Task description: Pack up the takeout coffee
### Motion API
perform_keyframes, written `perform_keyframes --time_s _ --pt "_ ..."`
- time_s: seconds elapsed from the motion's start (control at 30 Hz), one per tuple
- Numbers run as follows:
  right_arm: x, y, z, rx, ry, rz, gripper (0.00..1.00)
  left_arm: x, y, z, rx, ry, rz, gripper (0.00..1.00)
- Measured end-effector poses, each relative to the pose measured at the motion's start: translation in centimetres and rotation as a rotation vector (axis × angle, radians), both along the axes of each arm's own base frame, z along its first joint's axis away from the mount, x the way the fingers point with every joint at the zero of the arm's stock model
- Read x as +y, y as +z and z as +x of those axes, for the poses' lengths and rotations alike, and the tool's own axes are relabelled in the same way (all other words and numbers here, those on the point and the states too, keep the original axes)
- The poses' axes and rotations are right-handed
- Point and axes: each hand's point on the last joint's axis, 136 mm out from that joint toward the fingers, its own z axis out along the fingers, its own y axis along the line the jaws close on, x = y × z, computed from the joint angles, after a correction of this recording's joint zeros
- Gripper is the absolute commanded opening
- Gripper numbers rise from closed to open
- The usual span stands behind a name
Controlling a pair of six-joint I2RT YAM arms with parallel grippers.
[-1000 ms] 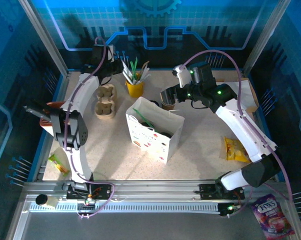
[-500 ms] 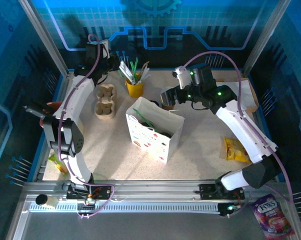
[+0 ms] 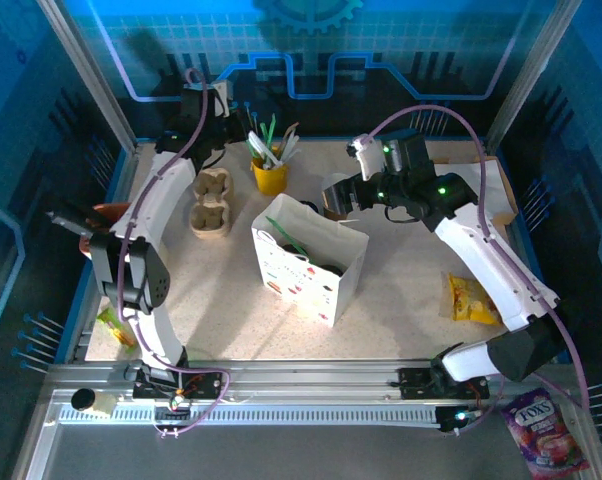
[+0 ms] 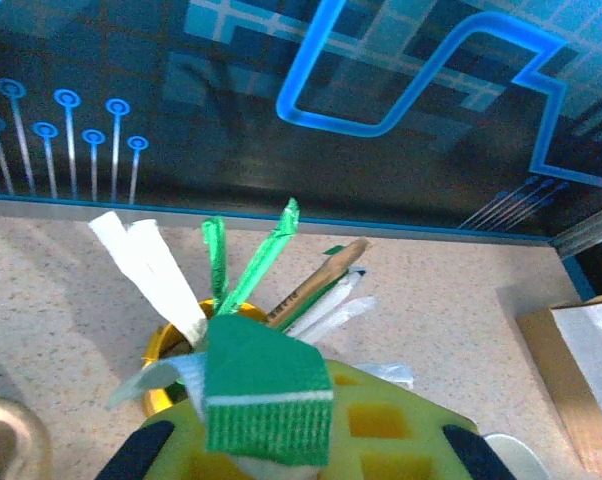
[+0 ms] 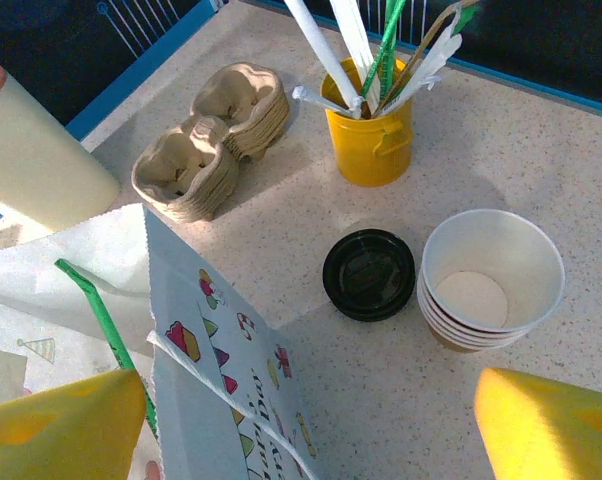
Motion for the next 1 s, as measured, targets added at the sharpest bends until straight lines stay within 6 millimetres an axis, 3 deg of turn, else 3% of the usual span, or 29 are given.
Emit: perform_keyframes --time_s 0.13,0.3,0.43,0.73,1.0 --pt "0.0 0.0 0.0 0.001 0.001 0.000 0.86 -0.5 -1.4 1.1 0.020 -0.008 -0.010 0.11" --pt "0.1 0.0 -0.1 0.003 0.007 0.004 0.86 -0.7 -4.6 2.9 0.074 -0.012 -0.007 0.15" --pt "0.1 0.0 -0.1 0.003 0.007 0.004 0.86 -0.8 -7.0 3.2 0.125 -0.014 -0.002 0.17" --pt "0.3 -0.5 0.1 0.018 0.012 0.001 0.86 -0.2 -7.8 3.4 0.145 -0.005 -0.002 0.20" --pt "0.5 -1.2 0.4 0.034 0.013 -0.007 0.86 0.0 -8.7 3.2 0.163 0.000 -0.004 0.17"
